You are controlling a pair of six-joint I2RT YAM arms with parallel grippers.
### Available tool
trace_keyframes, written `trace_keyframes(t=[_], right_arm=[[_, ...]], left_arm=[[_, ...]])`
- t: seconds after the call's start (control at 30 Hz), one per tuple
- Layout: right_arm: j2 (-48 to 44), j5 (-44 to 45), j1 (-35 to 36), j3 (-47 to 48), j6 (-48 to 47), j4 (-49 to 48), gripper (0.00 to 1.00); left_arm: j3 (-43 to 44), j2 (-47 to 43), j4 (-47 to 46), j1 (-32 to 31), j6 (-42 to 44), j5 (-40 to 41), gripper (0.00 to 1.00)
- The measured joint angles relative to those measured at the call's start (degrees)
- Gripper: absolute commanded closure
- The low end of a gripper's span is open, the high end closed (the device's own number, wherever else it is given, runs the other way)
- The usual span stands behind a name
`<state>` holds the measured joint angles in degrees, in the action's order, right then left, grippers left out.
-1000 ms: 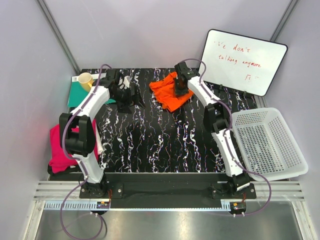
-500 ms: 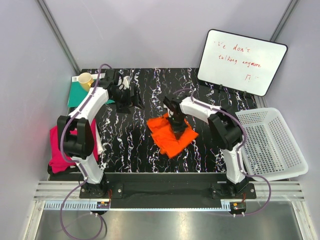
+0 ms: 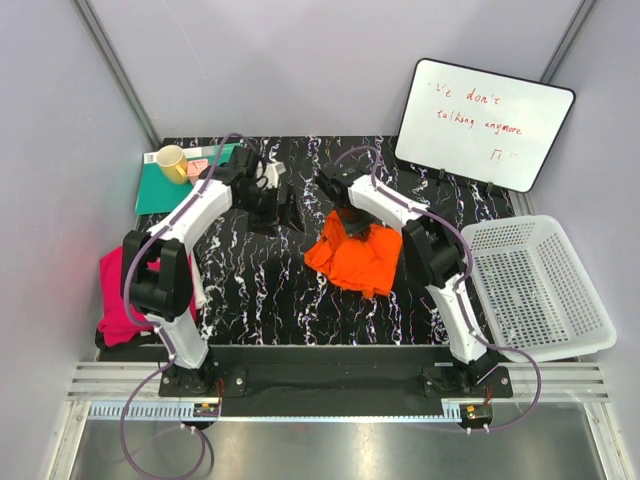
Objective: Fold and stack the t-shirts
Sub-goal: Smooth out wrinkles on the folded tshirt
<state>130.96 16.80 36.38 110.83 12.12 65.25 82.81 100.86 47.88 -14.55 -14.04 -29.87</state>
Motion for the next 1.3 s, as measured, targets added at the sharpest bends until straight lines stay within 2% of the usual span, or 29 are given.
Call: trace_keyframes(t=[0.13,0.27,0.3,0.37,0.43,0.67,0.7,0.77,0.8,0.87,0.9,1.3], right_arm=[[3.0,4.9,0.0,7.6,-1.1,-0.1,0.98],[0.4,9.4,0.0,8.6,-0.6,0.1,0.93],[-0.6,10.0,-0.1,8.2,-0.3,0.2,0.92],[-4.1,11.9,-0.7,6.2,0.7,0.5,0.76],[-7.8,13.1,-1.3,3.9,2.4,0.7,0.75],[-17.2,13.6,-6.7,-4.3,7.1,2.6,0.73],[-17.4,13.5,-7.6,-5.0,7.6,2.9,0.73],[-17.4,13.4,-9.3,-6.3,8.4,3.3,0.73],[-17.4,13.2,-9.8,-6.8,8.7,3.5,0.73],[-17.4,12.8,-10.3,-7.5,9.0,4.0,0.73],[-17.4,12.5,-10.4,-7.6,9.2,4.0,0.73],[-17.5,8.0,-10.3,-8.9,11.1,4.0,0.73]], left_arm=[[0.2,0.0,-0.2,-4.6,0.7,-0.7,0.01],[3.3,2.3,-0.1,-9.6,1.2,-1.4,0.03],[4.7,3.4,0.2,-10.7,0.6,-1.1,0.04],[7.4,6.2,-0.1,-12.2,0.7,-1.2,0.06],[11.0,9.7,-0.8,-13.9,0.7,-1.2,0.09],[20.3,21.5,-2.7,-17.0,0.7,-1.6,0.26],[21.0,22.9,-2.8,-17.1,0.6,-1.6,0.35],[21.7,25.0,-2.9,-17.2,0.6,-1.6,0.45],[21.7,25.6,-2.9,-17.2,0.3,-1.6,0.59],[21.7,26.9,-2.7,-17.2,0.1,-1.6,0.78],[21.7,27.4,-2.7,-17.2,0.3,-1.6,1.0],[26.7,27.0,-2.2,-17.2,0.0,-2.9,1.0]])
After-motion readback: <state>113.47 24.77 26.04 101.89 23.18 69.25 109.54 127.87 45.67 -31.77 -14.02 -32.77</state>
